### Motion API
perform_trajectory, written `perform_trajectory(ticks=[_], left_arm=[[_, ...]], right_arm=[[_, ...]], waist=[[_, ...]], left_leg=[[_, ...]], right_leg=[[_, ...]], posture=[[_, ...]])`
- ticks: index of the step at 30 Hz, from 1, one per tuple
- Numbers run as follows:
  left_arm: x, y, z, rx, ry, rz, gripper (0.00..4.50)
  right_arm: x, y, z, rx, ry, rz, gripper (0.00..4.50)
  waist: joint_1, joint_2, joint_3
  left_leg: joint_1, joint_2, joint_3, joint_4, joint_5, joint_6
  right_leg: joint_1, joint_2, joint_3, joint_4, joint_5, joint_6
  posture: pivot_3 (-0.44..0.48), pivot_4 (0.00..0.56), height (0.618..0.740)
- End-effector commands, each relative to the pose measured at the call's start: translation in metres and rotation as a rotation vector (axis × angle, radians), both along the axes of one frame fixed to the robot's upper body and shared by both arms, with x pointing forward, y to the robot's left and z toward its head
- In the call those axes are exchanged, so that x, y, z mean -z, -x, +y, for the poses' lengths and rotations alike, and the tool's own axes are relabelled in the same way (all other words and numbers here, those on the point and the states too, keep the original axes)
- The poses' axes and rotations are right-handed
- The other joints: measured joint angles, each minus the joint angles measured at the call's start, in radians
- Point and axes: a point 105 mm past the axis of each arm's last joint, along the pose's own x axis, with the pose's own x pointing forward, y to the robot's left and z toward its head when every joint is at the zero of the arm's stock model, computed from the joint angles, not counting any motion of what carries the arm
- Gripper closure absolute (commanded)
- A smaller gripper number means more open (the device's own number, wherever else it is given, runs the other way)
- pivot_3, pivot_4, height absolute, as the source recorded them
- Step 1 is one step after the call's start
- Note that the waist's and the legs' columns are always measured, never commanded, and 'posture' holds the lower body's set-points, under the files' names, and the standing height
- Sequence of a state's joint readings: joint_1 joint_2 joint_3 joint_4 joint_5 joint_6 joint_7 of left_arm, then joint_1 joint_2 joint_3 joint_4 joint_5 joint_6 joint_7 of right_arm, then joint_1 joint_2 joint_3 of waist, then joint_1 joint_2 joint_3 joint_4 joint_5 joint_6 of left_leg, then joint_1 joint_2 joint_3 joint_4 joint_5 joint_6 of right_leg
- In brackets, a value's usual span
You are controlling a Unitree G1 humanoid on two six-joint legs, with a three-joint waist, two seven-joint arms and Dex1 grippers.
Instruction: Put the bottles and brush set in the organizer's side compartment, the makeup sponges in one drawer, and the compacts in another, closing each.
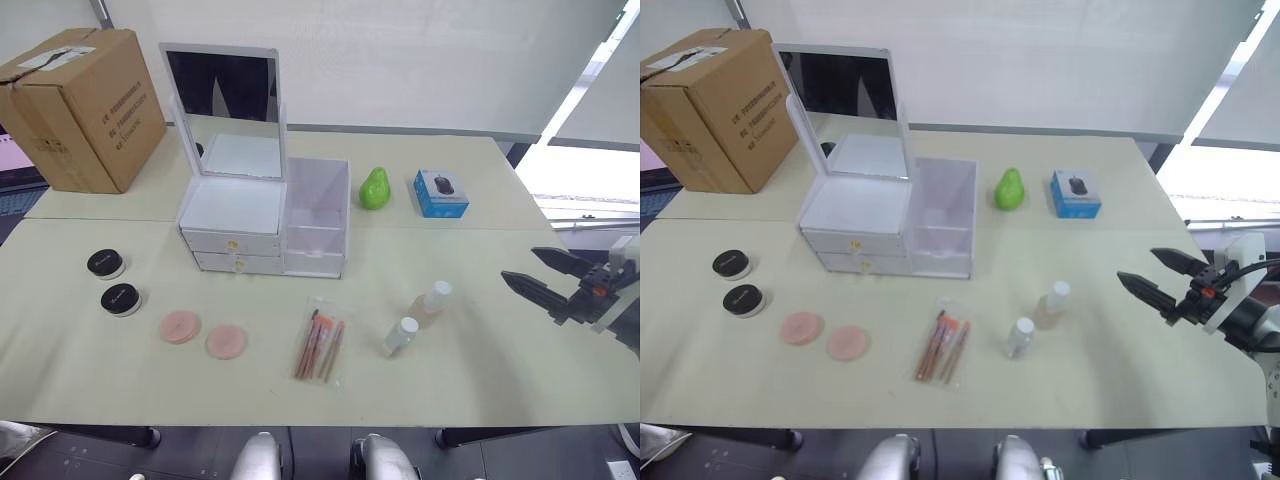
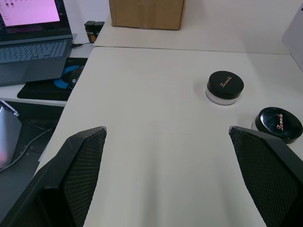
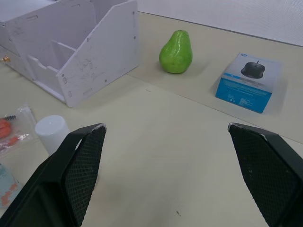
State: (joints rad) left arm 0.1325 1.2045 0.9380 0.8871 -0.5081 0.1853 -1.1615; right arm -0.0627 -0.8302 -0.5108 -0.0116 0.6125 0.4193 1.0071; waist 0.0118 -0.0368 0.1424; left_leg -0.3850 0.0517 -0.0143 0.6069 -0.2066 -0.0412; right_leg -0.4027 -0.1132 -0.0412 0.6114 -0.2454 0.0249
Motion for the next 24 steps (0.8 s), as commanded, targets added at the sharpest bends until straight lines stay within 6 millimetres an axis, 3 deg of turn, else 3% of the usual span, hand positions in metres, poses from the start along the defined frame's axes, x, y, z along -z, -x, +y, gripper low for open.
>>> perform_trajectory(ticks=[1,5,7,9,13,15,21,24], left_arm=[[-0.017,-0.003,0.0,0.009,-0.053,-0.039,0.04],[-0.02,-0.019,-0.013,0.079,-0.069,-0.066,0.04],[-0.028,-0.037,-0.033,0.158,-0.029,-0.147,0.04],[-0.026,-0.054,-0.064,0.275,-0.005,-0.172,0.04],[-0.001,-0.076,-0.139,0.522,0.019,-0.099,0.04],[0.001,-0.087,-0.176,0.625,0.035,-0.096,0.04],[-0.003,-0.1,-0.231,0.822,0.074,-0.088,0.04],[-0.003,-0.102,-0.245,0.858,0.081,-0.086,0.04]], right_arm=[[-0.011,-0.001,0.008,-0.028,-0.003,-0.033,0.0],[-0.017,-0.003,0.02,-0.043,-0.007,-0.025,0.0],[-0.023,-0.004,0.028,-0.035,-0.014,-0.032,0.0],[-0.028,-0.004,0.036,-0.013,-0.026,-0.035,0.0],[-0.034,0.003,0.055,0.055,-0.051,-0.043,0.0],[-0.027,0.008,0.066,0.082,-0.044,-0.014,0.0],[-0.008,0.012,0.086,0.113,-0.044,0.037,0.0],[0.001,0.016,0.087,0.115,-0.056,0.052,0.0]], waist=[[0.0,0.0,0.0],[0.002,0.0,0.0],[0.004,0.0,0.0],[0.006,0.0,0.0],[0.009,-0.001,-0.001],[0.009,-0.002,-0.001],[0.006,-0.003,-0.001],[0.001,-0.003,-0.001]], left_leg=[[0.0,0.0,0.0,0.0,0.0,0.0],[0.0,0.0,0.0,0.0,0.0,0.0],[-0.001,0.0,0.001,0.0,0.0,0.0],[-0.001,0.0,0.002,0.0,0.0,0.0],[-0.002,0.001,0.004,0.002,0.001,0.001],[-0.003,0.002,0.004,0.003,0.003,0.004],[-0.002,0.002,0.004,0.005,0.003,0.004],[0.0,0.002,0.004,0.005,0.003,0.005]], right_leg=[[0.0,0.0,0.0,0.0,0.0,0.0],[0.0,0.0,0.0,0.0,0.0,0.0],[0.0,0.0,0.0,0.0,0.0,0.0],[0.001,-0.001,0.001,0.0,0.001,0.001],[0.001,0.0,0.002,0.0,0.005,0.006],[0.005,0.001,0.002,0.0,0.006,0.006],[0.008,0.002,0.003,0.0,0.005,0.003],[0.009,0.002,0.004,-0.001,0.004,0.001]], posture=[[0.0,0.15,0.729],[0.0,0.15,0.729],[0.0,0.15,0.729],[0.0,0.15,0.729],[0.0,0.15,0.729],[0.0,0.15,0.729],[0.0,0.15,0.729],[0.0,0.15,0.729]])
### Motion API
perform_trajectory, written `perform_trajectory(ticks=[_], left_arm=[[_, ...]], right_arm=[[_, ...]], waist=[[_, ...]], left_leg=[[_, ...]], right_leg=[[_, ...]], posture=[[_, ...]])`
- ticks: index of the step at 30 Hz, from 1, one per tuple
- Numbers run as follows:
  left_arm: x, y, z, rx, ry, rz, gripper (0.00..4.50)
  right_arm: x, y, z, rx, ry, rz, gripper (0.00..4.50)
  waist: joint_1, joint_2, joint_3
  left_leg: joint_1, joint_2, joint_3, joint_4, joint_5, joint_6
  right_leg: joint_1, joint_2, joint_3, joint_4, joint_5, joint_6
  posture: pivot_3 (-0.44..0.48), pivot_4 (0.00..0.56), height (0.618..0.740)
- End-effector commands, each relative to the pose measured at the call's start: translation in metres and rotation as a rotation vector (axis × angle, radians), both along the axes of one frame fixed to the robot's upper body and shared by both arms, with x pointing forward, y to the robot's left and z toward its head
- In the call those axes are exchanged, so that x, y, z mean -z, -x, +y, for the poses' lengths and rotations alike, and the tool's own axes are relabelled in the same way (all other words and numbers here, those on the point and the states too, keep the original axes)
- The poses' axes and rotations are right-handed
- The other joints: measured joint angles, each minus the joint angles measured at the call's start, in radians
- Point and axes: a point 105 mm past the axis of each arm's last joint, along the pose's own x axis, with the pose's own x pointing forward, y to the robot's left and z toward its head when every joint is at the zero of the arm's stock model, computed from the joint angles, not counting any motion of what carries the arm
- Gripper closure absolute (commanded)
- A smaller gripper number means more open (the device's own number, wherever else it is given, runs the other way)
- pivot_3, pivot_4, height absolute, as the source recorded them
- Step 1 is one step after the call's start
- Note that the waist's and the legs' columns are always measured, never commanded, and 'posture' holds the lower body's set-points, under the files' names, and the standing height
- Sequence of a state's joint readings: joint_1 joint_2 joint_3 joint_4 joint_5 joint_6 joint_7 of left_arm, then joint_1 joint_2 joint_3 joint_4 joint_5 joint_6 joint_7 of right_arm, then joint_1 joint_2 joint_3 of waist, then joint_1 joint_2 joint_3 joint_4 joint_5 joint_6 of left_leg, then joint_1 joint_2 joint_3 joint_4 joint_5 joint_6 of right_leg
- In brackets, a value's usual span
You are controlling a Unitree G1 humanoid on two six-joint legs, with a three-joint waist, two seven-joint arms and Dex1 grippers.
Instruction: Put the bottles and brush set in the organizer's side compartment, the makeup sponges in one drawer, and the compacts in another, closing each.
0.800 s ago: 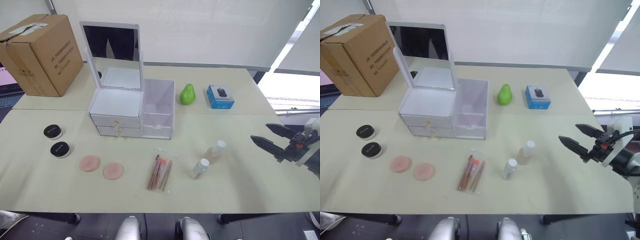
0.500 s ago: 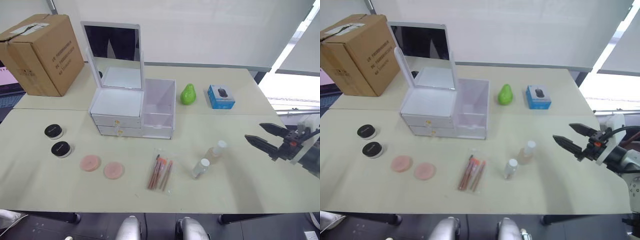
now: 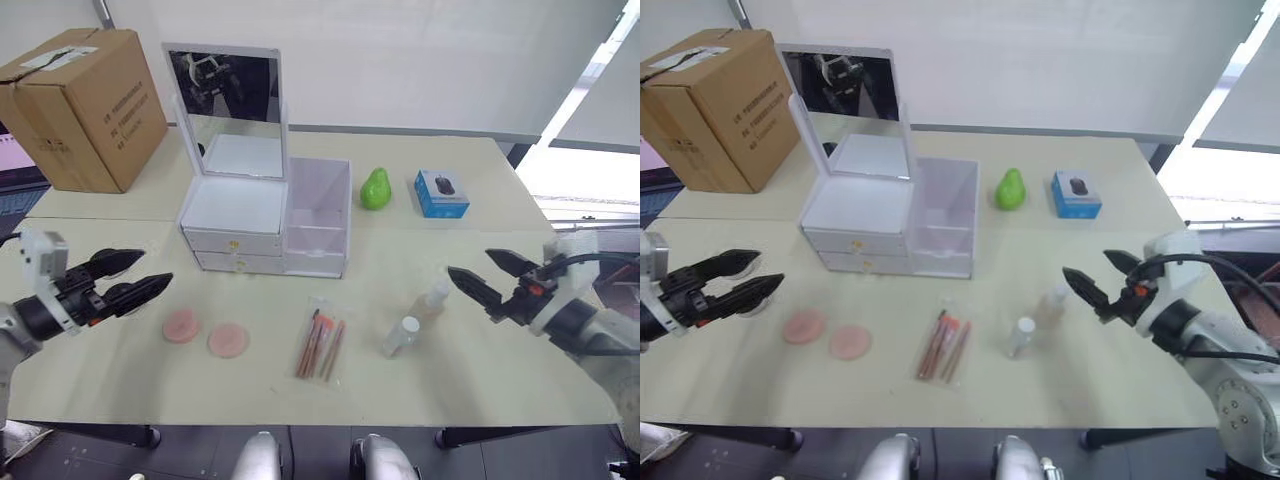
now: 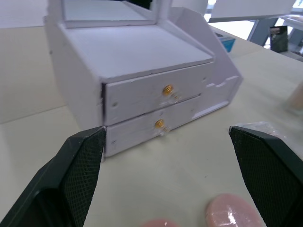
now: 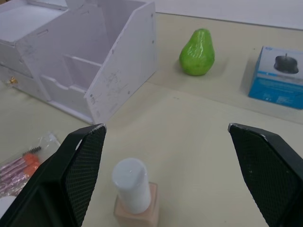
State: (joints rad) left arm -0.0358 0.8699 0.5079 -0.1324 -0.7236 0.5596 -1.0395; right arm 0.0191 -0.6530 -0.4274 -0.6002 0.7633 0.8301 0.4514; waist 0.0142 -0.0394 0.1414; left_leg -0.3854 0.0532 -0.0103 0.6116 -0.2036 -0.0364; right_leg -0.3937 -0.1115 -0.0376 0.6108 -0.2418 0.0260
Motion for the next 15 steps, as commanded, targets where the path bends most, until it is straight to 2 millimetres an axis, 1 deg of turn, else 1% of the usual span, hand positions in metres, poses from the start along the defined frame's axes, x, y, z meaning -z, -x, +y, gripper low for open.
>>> perform_trajectory(ticks=[1,4,8,10,12,15], left_arm=[[-0.008,0.003,-0.019,0.067,0.013,-0.017,0.04],[-0.009,0.01,-0.035,0.123,-0.002,-0.021,0.04],[-0.015,0.023,-0.048,0.184,-0.022,-0.021,0.04],[-0.01,0.033,-0.055,0.233,-0.056,-0.008,0.04],[-0.002,0.04,-0.057,0.259,-0.098,0.005,0.04],[-0.002,0.046,-0.063,0.279,-0.123,-0.023,0.04]], right_arm=[[-0.004,0.005,0.004,-0.008,-0.006,-0.039,0.0],[0.005,0.007,0.005,-0.012,-0.018,-0.023,0.0],[0.012,0.004,0.0,0.006,-0.026,-0.009,0.0],[0.016,0.002,0.003,-0.008,-0.053,-0.008,0.0],[0.02,-0.001,0.006,-0.017,-0.068,-0.006,0.0],[0.026,-0.005,0.012,-0.041,-0.08,-0.006,0.0]], waist=[[-0.002,0.0,0.0],[-0.003,0.0,0.0],[-0.003,0.0,0.0],[-0.002,0.001,0.0],[-0.002,0.001,0.001],[-0.002,0.002,0.001]], left_leg=[[0.0,0.0,0.0,0.0,0.0,0.0],[0.0,0.0,0.0,0.001,0.0,0.001],[0.002,0.0,0.0,0.001,0.0,0.001],[0.002,0.0,0.0,0.001,0.0,0.0],[0.002,0.0,0.0,0.001,0.0,0.0],[0.002,0.0,0.0,0.001,0.0,0.0]], right_leg=[[0.0,0.0,0.0,0.0,0.0,0.0],[0.0,0.002,0.003,0.0,0.0,0.0],[0.001,0.002,0.004,-0.001,0.0,0.0],[0.001,0.002,0.005,-0.001,0.0,0.0],[0.001,0.003,0.005,-0.001,0.0,0.0],[0.0,0.003,0.006,-0.001,0.0,0.0]], posture=[[0.0,0.15,0.729],[0.0,0.15,0.729],[0.0,0.15,0.729],[0.0,0.15,0.729],[0.0,0.15,0.729],[0.0,0.15,0.729]])
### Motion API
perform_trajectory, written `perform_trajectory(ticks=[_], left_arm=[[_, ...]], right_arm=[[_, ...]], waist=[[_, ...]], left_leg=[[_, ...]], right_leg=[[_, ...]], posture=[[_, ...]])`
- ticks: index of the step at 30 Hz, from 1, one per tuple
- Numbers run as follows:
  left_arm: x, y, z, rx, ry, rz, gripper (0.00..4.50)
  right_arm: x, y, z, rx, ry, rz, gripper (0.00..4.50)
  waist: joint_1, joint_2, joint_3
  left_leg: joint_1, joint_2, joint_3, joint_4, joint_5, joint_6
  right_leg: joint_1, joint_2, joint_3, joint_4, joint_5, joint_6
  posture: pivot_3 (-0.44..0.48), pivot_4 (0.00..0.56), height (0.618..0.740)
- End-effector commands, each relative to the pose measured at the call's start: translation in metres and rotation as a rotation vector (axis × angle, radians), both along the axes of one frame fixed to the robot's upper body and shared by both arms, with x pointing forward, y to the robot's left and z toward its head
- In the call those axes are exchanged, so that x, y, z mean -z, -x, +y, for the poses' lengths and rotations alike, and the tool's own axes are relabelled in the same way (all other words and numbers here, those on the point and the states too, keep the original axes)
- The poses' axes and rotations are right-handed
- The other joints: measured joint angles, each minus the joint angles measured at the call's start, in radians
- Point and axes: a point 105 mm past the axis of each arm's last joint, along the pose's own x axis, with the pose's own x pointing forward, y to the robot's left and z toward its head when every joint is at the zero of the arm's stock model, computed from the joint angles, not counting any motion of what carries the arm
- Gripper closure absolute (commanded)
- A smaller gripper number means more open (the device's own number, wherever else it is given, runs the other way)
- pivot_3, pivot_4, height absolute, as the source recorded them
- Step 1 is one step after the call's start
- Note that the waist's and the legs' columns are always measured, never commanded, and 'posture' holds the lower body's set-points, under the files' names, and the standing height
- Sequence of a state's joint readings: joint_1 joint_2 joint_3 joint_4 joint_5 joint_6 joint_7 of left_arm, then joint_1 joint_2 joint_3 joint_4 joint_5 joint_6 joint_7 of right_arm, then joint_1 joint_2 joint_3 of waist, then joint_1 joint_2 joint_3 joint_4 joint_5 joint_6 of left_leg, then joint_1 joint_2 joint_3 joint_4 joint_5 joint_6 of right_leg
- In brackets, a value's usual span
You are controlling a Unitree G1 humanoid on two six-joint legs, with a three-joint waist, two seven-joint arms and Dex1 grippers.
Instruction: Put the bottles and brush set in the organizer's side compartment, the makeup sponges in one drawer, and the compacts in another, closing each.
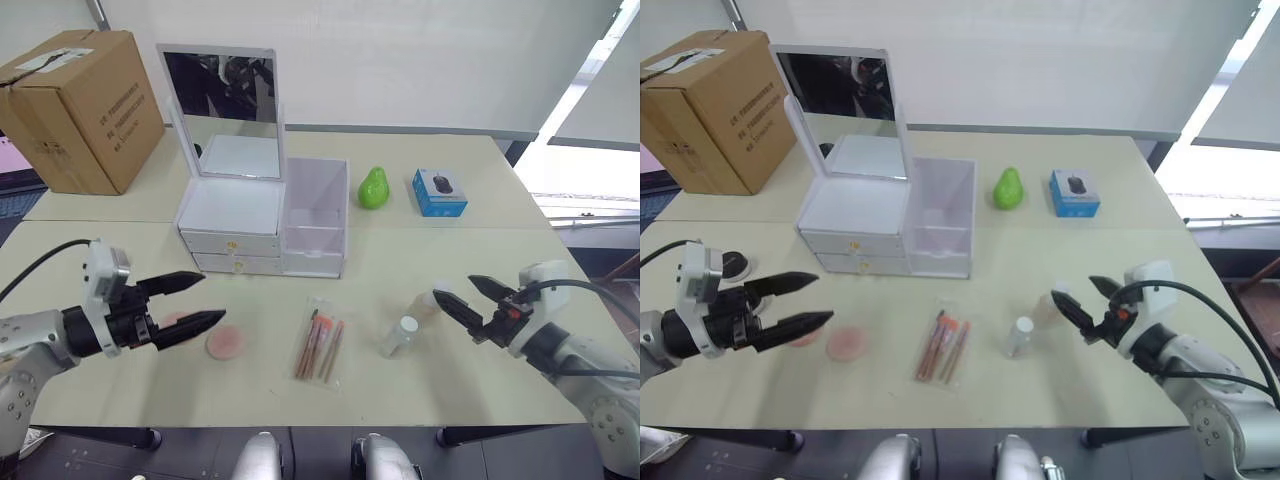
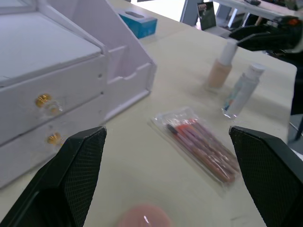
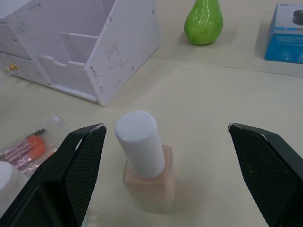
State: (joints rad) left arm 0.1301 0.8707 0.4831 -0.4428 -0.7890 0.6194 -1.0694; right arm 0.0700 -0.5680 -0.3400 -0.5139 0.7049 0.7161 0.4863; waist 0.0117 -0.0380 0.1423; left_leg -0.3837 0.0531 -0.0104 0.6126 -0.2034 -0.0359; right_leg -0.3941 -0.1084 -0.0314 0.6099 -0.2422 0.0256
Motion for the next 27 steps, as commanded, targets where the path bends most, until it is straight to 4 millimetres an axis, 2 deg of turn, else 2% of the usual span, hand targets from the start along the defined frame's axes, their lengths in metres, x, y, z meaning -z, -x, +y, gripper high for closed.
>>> perform_trajectory(ticks=[1,6,11,18,22,25,27], left_arm=[[-0.015,0.005,-0.009,0.044,-0.043,-0.119,0.04],[-0.045,0.006,-0.016,0.028,-0.023,-0.457,0.04],[-0.025,0.014,-0.013,0.06,-0.008,-0.365,0.04],[-0.016,0.013,-0.013,0.084,0.01,-0.313,0.04],[-0.011,0.017,-0.014,0.128,0.039,-0.221,0.04],[-0.009,0.017,-0.013,0.133,0.051,-0.166,0.0],[-0.009,0.017,-0.012,0.134,0.048,-0.148,0.0]], right_arm=[[-0.005,-0.004,0.007,-0.032,-0.001,-0.055,0.0],[0.002,-0.008,0.011,-0.034,-0.006,-0.061,0.0],[0.005,-0.009,0.009,-0.021,-0.011,-0.071,0.0],[0.0,-0.005,0.004,-0.011,-0.012,-0.094,0.0],[-0.003,-0.002,0.005,-0.012,-0.017,-0.102,0.0],[-0.004,0.001,0.007,-0.017,-0.034,-0.108,0.63],[-0.006,0.002,0.008,-0.018,-0.039,-0.113,1.23]], waist=[[0.002,0.0,0.0],[0.008,0.0,0.0],[0.001,-0.001,-0.001],[0.002,0.0,-0.001],[0.001,0.0,0.0],[0.0,0.001,0.0],[0.0,0.001,0.0]], left_leg=[[0.0,0.0,0.0,0.0,0.0,0.0],[-0.002,-0.002,0.0,0.0,0.0,0.0],[0.001,-0.001,0.0,0.002,0.0,0.0],[0.001,0.0,0.0,0.002,0.0,0.0],[0.0,0.0,0.0,0.002,0.0,0.0],[0.0,0.0,0.0,0.002,0.0,0.0],[0.0,0.0,0.0,0.002,0.0,0.0]], right_leg=[[0.0,0.0,0.0,0.0,0.0,0.0],[0.001,0.0,0.004,-0.001,0.0,0.0],[0.002,0.008,0.015,0.0,0.0,0.0],[0.0,0.012,0.019,-0.001,0.0,0.0],[0.0,0.013,0.02,-0.001,0.0,0.0],[-0.001,0.014,0.021,0.0,0.0,0.0],[-0.001,0.014,0.021,0.0,0.0,0.0]], posture=[[0.0,0.15,0.729],[0.0,0.15,0.729],[0.0,0.15,0.729],[0.0,0.15,0.729],[0.0,0.15,0.729],[0.0,0.15,0.729],[0.0,0.15,0.729]])
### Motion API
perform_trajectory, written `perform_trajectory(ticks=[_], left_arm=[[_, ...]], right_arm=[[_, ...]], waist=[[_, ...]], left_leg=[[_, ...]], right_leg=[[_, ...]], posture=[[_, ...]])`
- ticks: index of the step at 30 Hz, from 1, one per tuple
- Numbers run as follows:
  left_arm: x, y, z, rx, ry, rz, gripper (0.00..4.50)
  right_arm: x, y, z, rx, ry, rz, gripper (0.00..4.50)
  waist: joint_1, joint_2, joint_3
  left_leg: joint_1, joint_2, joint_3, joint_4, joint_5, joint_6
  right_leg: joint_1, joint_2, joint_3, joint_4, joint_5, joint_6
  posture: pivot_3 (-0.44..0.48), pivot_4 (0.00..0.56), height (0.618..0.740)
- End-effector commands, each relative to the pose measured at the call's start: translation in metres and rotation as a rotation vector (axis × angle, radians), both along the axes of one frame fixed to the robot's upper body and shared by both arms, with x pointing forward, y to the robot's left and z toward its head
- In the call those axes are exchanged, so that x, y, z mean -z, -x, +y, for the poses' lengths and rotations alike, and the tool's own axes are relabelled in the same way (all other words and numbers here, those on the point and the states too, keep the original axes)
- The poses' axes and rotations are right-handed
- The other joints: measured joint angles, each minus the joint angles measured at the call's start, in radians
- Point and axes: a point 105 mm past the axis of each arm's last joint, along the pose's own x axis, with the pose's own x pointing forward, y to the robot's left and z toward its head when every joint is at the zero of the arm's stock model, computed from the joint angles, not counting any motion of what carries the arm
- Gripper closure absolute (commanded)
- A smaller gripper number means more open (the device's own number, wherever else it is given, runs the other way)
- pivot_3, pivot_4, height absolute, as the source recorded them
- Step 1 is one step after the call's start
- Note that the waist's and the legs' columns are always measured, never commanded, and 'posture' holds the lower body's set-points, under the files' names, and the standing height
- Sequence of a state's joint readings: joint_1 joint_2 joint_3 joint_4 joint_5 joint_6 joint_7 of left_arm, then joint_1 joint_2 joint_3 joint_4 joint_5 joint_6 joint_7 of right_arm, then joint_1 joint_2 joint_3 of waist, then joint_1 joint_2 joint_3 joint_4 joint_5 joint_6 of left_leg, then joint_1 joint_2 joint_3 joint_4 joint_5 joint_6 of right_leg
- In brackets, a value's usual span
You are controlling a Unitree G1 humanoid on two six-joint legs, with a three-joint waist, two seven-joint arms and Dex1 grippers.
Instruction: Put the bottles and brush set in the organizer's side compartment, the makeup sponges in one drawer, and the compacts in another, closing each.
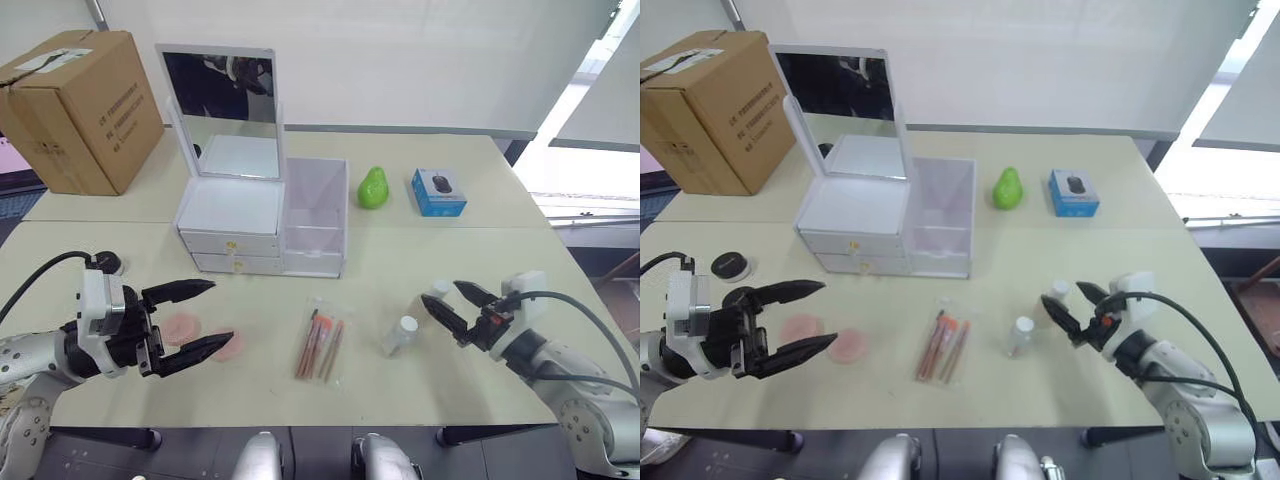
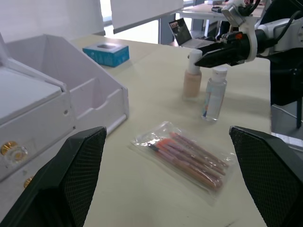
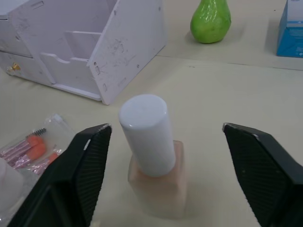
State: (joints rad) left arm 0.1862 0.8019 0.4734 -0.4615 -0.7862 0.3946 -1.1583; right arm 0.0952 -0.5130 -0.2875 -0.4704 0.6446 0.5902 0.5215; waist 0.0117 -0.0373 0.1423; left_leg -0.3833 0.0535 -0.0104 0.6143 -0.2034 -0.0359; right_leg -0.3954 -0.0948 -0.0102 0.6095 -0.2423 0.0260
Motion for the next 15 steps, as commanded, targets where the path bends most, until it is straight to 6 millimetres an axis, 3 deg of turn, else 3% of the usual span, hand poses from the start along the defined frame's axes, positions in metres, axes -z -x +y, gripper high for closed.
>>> perform_trajectory(ticks=[1,7,12,15], left_arm=[[-0.005,0.001,-0.001,0.017,0.001,0.014,0.0],[-0.005,0.0,0.0,0.013,-0.009,0.019,0.0],[-0.005,-0.002,0.002,-0.008,-0.011,0.015,0.0],[-0.008,-0.011,0.009,-0.08,0.014,0.023,0.0]], right_arm=[[-0.017,0.003,0.001,-0.006,-0.015,-0.075,1.66],[-0.022,0.005,0.009,-0.037,-0.032,-0.085,3.55],[-0.035,0.007,0.02,-0.097,-0.029,-0.119,3.56],[-0.066,-0.001,0.036,-0.178,-0.027,-0.202,3.56]], waist=[[0.001,0.0,0.0],[0.001,0.0,0.0],[0.0,0.0,0.0],[0.0,0.0,0.0]], left_leg=[[0.0,0.0,0.0,0.0,0.0,0.0],[-0.001,0.0,0.0,0.0,0.0,0.0],[-0.001,0.0,0.0,0.0,0.0,0.0],[-0.001,0.0,0.0,0.0,0.0,0.0]], right_leg=[[-0.001,0.0,0.0,0.0,0.0,0.0],[-0.002,0.0,0.0,0.0,0.0,0.0],[-0.002,0.0,0.001,0.0,0.0,0.0],[-0.003,0.0,0.001,0.0,0.0,0.0]], posture=[[0.0,0.15,0.729],[0.0,0.15,0.729],[0.0,0.15,0.729],[0.0,0.15,0.729]])
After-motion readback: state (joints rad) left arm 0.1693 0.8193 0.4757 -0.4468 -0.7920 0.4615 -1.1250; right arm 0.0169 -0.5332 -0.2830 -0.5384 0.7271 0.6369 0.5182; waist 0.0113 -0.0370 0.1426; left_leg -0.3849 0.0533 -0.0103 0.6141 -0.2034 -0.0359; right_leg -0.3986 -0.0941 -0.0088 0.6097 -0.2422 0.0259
